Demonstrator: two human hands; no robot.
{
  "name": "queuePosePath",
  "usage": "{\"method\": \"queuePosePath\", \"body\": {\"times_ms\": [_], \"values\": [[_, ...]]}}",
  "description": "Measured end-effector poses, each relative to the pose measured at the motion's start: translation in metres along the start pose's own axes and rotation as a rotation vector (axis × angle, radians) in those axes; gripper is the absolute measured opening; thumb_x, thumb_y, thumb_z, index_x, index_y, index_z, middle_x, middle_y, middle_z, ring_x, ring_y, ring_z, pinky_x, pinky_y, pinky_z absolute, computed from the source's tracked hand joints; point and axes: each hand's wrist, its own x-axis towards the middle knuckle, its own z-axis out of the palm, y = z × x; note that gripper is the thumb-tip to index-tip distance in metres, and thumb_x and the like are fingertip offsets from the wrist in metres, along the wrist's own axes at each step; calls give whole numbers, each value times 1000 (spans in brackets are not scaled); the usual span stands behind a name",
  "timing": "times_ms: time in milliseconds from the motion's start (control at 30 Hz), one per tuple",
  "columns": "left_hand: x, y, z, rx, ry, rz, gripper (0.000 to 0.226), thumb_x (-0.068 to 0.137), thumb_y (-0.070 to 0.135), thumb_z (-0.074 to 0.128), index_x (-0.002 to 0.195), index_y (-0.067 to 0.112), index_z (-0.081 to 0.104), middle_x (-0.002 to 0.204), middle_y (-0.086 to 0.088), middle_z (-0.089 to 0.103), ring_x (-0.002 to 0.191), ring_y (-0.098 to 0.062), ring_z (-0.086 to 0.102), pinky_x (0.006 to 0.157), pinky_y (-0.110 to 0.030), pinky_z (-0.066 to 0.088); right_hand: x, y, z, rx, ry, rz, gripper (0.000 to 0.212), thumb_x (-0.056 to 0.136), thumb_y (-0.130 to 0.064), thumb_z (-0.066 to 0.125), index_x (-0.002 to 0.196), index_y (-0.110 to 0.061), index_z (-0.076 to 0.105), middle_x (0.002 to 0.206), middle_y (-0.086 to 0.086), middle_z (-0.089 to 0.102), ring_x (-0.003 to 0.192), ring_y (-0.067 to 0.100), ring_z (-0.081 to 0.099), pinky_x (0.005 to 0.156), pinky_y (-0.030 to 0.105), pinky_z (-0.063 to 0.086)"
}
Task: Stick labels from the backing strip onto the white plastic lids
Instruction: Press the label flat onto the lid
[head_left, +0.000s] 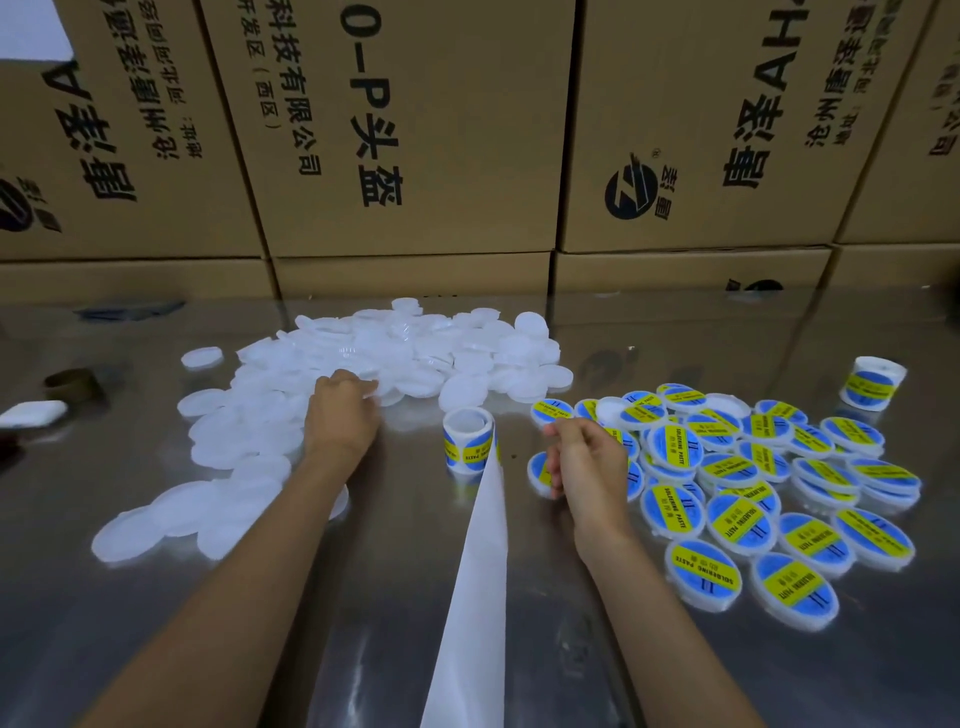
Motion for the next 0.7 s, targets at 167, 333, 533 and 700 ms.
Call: {"method": "queuePosePath", "body": {"times_ms": [167,333,533,700], "values": [[-25,7,-21,-249,143,13,31,101,10,57,129,12,68,136,-13,59,118,-30,60,100,-31,43,1,1,0,-13,-7,-28,21,93,-12,51,80,-8,67,53,2,46,47,13,40,43,25,34],[-57,55,-45,-575,25,207,30,96,0,61,121,12,72,134,-3,61,110,-12,63,96,-11,43,-3,-4,2,4,-115,-51,34,95,-43,60,81,-13,70,50,0,52,43,13,44,42,23,37],[-94,98,-45,-804,-375,317,30,91,-5,65,111,14,75,135,7,60,109,5,64,93,-11,47,-10,-12,0,270,-345,75,34,93,-43,64,75,-16,73,67,12,64,45,17,51,41,24,41],[-98,97,-38,-1119,-450,95,37,94,6,66,125,26,66,120,5,71,104,-7,70,98,-32,54,-11,-10,-3,293,-439,17,24,100,-24,56,89,-5,67,69,10,64,50,16,51,43,25,42]]}}
